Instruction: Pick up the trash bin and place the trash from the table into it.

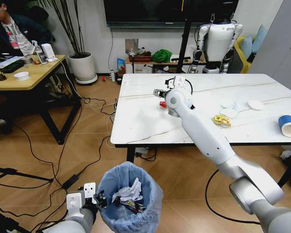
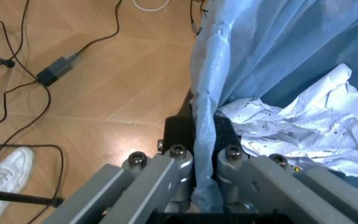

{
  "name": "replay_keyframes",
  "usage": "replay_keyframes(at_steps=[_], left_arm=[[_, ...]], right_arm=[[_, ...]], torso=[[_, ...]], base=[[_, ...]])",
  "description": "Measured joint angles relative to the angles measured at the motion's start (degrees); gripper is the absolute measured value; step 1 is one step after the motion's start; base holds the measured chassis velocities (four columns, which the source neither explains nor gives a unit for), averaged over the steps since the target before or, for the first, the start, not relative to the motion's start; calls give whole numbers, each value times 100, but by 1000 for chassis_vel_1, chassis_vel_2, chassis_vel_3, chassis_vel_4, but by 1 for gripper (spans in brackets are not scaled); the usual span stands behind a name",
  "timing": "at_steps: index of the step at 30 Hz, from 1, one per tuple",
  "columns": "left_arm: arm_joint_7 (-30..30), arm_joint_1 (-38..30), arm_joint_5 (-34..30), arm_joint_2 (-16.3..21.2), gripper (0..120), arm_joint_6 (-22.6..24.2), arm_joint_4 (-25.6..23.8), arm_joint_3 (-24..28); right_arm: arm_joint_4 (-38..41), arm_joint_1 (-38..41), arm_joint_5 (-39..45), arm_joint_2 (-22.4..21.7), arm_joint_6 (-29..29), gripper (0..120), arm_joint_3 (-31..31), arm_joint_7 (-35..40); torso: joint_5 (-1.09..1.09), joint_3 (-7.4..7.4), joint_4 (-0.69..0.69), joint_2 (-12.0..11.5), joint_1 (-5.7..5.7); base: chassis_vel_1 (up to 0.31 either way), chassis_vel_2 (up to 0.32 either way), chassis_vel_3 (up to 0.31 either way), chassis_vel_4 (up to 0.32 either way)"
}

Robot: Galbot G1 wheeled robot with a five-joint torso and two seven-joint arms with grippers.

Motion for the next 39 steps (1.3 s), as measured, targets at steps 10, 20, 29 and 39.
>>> replay_keyframes(at_steps=[10,20,29,39], left_arm=[[22,8,-21,3,0,0,-2,-61],[39,31,-29,17,0,0,-26,-108],[44,27,-29,20,0,0,-29,-115],[49,24,-26,9,0,0,-38,-100]], right_arm=[[-1004,232,-89,488,218,100,51,196],[-1190,178,-72,499,320,100,149,195],[-1195,173,9,546,407,82,164,171],[-1129,108,-21,467,440,50,119,138]], torso=[[1,0,4,1,0],[2,0,2,1,0],[1,0,3,1,0],[1,-1,3,1,0]], base=[[0,0,0,0],[0,0,0,0],[0,0,0,0],[0,0,0,0]])
